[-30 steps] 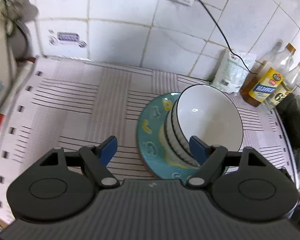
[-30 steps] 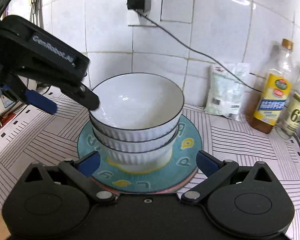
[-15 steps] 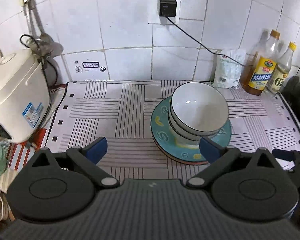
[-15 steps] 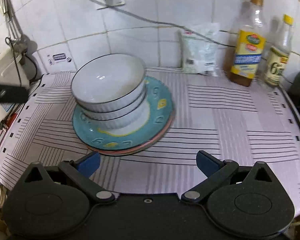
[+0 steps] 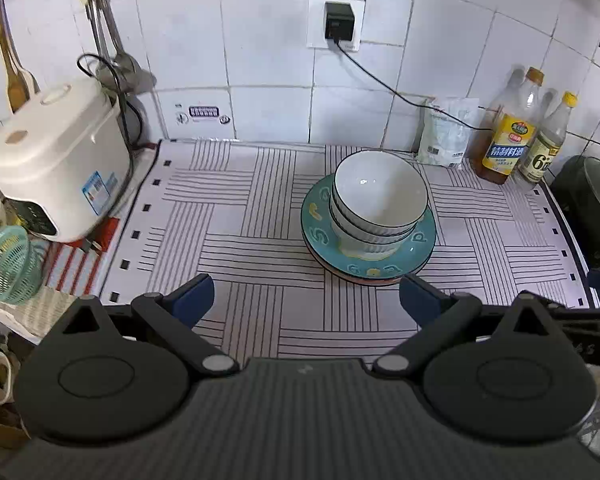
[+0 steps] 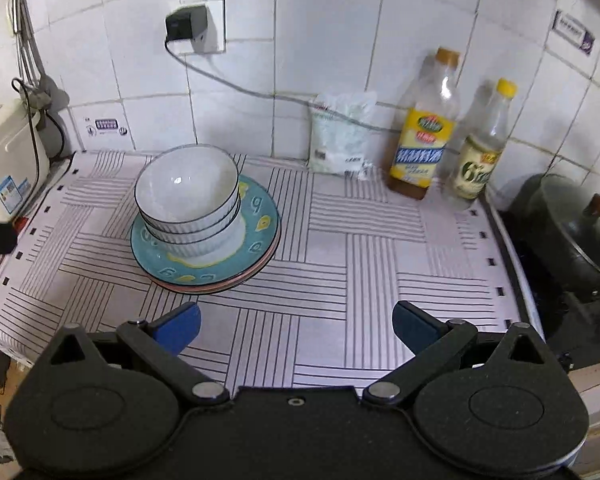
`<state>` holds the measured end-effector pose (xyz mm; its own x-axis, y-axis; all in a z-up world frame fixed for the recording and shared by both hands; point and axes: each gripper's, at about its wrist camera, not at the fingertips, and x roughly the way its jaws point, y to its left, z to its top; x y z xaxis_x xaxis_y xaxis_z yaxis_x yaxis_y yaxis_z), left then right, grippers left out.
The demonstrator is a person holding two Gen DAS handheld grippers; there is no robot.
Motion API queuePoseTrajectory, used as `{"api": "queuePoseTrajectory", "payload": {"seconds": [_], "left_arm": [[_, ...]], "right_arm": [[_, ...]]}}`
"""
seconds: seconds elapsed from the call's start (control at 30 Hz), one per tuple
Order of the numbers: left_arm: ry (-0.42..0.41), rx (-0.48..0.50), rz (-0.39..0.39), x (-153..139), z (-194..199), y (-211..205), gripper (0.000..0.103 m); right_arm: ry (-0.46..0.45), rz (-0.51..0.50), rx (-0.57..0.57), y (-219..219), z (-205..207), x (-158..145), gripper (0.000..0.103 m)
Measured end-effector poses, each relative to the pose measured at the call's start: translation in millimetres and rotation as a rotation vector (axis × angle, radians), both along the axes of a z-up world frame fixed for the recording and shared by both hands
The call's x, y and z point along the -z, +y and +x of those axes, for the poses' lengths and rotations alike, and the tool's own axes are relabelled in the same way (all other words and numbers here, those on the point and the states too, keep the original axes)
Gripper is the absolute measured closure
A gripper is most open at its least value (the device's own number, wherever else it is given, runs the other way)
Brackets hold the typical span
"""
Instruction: Organize plates and bowls
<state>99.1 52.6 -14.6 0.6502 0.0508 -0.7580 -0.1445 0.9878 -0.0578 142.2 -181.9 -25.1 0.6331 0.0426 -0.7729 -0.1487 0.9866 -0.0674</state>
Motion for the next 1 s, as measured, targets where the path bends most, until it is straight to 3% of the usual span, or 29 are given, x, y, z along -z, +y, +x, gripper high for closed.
{"api": "queuePoseTrajectory", "payload": {"seconds": [0.27,0.53,1.0], "left_arm": [[-0.047,-0.011,0.018,-20,-23,-13,0.003],[-0.059,0.012,0.109,-35,-44,-25,0.003],[-0.096,-0.013,0.095,-30,-67,-34,0.003]], "right_arm": [[-0.040,-0.012,-0.003,-5,-23,-24,0.000],[-0.070,-0.039,0.027,-13,-43,-32,0.000],[-0.094,-0.014,0.079,-26,-67,-31,0.000]]}}
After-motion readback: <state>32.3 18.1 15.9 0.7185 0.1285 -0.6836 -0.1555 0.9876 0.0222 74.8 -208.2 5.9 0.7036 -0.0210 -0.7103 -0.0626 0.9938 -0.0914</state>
